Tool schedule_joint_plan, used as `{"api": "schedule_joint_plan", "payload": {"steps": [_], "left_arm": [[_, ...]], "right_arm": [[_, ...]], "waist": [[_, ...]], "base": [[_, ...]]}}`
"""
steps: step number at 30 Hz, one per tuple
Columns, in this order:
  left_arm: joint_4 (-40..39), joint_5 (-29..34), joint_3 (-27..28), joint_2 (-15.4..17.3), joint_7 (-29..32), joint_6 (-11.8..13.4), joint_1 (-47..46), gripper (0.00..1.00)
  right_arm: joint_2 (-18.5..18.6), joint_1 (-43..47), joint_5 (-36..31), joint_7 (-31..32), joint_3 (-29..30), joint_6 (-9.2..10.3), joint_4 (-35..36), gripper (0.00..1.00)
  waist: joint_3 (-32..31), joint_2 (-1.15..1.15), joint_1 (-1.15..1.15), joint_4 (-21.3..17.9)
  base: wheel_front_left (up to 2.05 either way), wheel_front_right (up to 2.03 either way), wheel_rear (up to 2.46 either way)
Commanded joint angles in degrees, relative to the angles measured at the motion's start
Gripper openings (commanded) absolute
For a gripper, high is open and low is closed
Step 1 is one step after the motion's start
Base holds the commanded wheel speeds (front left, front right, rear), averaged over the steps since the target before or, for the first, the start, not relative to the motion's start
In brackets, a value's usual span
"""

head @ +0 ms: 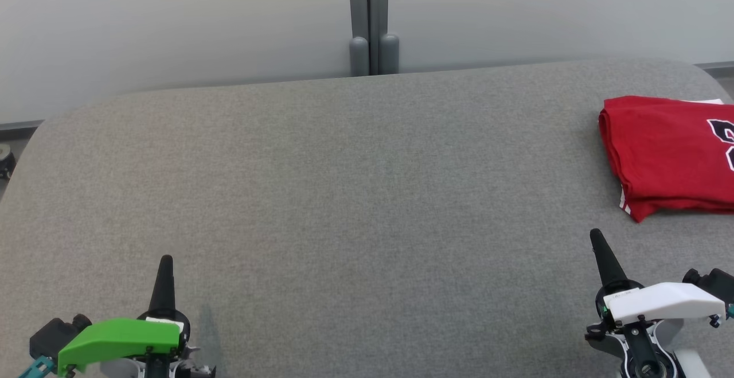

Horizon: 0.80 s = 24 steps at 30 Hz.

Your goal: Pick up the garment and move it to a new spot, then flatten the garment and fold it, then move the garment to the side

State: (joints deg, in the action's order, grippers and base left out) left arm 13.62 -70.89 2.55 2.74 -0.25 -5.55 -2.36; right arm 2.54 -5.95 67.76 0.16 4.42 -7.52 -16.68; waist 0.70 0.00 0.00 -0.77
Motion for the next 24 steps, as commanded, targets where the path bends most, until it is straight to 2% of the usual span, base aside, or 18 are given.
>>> {"api": "schedule_joint_plan", "payload": {"steps": [1,24], "left_arm": [[-0.52,-1.32,0.46,0.51,0.35,-0.34,-1.63,0.00],[-0.86,-11.29,2.14,0.58,3.41,-0.43,-3.02,0.00]], "right_arm": [[0.33,-1.06,1.52,0.40,0.27,0.03,0.75,0.00],[0.40,-1.11,12.81,3.47,1.32,0.03,1.48,0.00]], "waist": [[-0.02,0.00,0.00,0.02],[-0.34,0.00,0.00,0.34]], "base": [[0.00,0.00,0.00],[0.00,0.00,0.00]]}}
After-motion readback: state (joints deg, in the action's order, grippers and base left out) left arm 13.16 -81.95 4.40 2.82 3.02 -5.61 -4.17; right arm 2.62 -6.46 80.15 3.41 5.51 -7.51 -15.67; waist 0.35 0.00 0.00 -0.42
